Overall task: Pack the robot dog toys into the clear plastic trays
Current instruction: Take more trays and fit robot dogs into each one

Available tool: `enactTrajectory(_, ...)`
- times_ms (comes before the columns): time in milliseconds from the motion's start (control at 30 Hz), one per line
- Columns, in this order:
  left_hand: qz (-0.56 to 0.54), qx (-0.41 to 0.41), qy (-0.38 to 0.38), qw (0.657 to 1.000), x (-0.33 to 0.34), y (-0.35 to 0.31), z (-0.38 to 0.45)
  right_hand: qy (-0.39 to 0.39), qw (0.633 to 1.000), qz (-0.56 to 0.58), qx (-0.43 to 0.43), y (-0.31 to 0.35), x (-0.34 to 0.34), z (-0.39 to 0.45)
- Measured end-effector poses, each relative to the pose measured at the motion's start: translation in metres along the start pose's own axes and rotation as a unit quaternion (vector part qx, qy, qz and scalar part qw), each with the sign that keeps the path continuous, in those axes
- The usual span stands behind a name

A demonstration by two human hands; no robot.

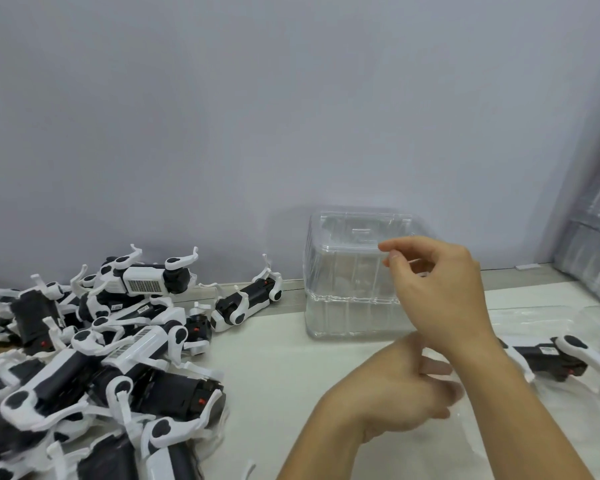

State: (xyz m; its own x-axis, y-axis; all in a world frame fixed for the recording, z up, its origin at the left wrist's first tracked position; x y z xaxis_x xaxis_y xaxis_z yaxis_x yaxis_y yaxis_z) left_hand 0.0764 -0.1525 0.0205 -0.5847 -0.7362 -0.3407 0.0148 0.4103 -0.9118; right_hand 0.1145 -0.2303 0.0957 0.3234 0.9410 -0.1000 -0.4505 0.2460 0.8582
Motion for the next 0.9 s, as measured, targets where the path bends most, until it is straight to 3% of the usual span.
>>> enactTrajectory(133,0.051,0.024,0.016,0.998,0.009,-0.006,-0.002,-0.004,1.0,-0.023,-0.015,0.001,0.001,-0.001)
enactTrajectory(200,0.154,0.032,0.019,0.987,0.017,-0.002,0.003,0.007,0.998,-0.051,-0.026,0.0,0.005,-0.003)
enactTrajectory(300,0.335,0.039,0.044,0.94,0.026,0.004,0.01,0.041,0.995,-0.091,-0.014,-0.006,0.013,-0.004)
enactTrajectory(400,0.342,0.034,0.019,0.939,0.023,0.006,0.014,0.073,0.991,-0.114,0.001,-0.012,0.018,-0.005)
enactTrajectory(467,0.312,0.015,-0.028,0.949,0.013,0.01,0.013,0.081,0.988,-0.128,0.004,-0.015,0.019,-0.005)
enactTrajectory(600,0.112,-0.025,-0.206,0.972,-0.037,0.018,0.008,0.079,0.985,-0.155,-0.003,-0.02,0.017,-0.003)
enactTrajectory(767,-0.061,-0.093,-0.386,0.916,-0.084,0.035,-0.011,0.058,0.984,-0.168,-0.012,-0.024,0.018,-0.004)
enactTrajectory(900,-0.189,-0.078,-0.427,0.881,-0.09,0.043,-0.01,0.003,0.99,-0.142,-0.023,-0.02,0.012,-0.003)
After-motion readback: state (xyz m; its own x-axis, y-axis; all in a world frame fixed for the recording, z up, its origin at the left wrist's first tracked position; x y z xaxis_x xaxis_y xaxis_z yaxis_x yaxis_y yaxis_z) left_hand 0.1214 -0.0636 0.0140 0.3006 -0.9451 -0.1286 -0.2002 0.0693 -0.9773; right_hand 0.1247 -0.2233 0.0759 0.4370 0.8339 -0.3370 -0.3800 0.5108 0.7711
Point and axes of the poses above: each hand's wrist, its own z-axis towards the middle knuckle, its own x-axis out of the palm, y = z × x, the point moved 5 cm from there along z, towards the middle knuckle, and after that the axes turned 9 degrees about z, right-handed, at the moved point
